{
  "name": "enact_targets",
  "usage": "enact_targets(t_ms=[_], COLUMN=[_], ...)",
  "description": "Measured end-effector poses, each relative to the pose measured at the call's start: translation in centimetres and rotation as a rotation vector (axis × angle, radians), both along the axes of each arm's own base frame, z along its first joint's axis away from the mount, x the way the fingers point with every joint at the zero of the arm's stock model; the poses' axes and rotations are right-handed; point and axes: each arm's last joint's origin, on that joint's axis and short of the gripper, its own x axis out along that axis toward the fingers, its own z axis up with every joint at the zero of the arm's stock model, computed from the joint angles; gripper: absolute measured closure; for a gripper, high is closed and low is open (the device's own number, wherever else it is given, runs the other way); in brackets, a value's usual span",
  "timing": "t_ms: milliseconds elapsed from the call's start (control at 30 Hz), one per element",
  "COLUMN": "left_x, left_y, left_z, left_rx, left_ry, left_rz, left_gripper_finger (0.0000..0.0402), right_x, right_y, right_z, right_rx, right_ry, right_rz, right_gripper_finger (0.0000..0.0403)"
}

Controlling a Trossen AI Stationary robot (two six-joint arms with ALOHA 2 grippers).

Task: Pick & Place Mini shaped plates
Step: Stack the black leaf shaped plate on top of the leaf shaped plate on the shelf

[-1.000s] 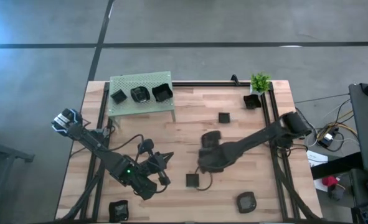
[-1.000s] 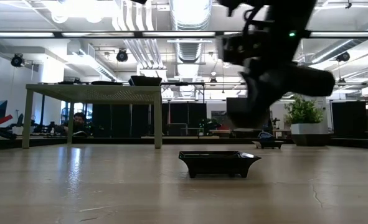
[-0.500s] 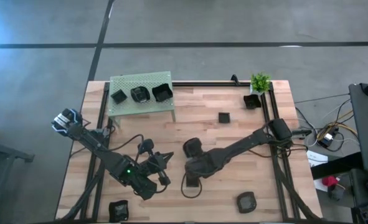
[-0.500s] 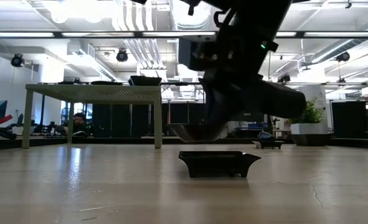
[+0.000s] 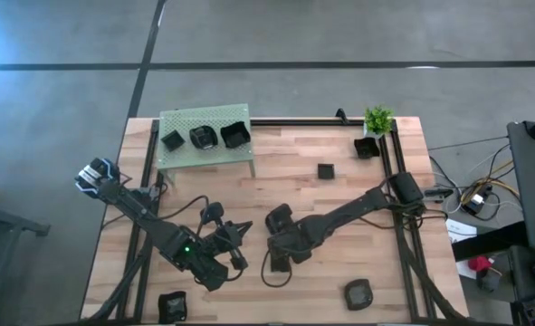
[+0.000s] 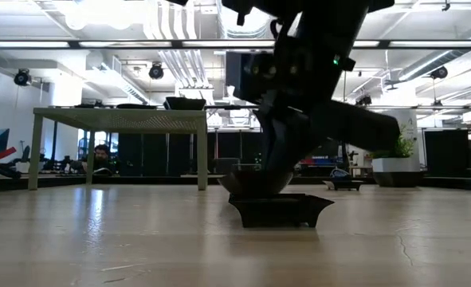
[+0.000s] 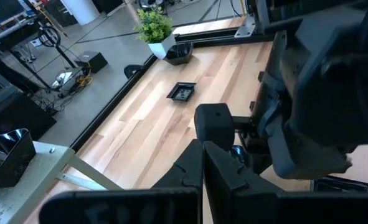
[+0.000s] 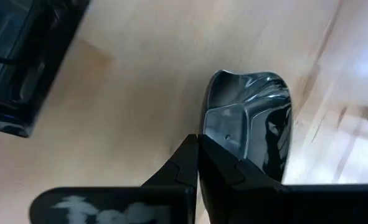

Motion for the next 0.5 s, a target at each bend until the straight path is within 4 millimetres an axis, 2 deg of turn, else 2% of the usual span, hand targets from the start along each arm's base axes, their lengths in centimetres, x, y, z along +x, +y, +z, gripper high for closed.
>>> enact_targets(t_ms=[300,500], left_x=[0.00,0.00], left_y=[0.00,0.00], left_z=[0.00,0.00], left_rx=[0.000,0.000], left_ry=[0.000,0.000], left_rz=[0.000,0.000], left_gripper_finger=[0.0393,0.0393], right_x=[0.03,0.06], right_y=[0.04,0.07], right_z=[-0.31,-0.43], right_rx=[-0.013,-0.014], right_ry=[0.015,0.016], right_rz=[0.027,0.029], right_gripper_finger=[0.0389,0.0347])
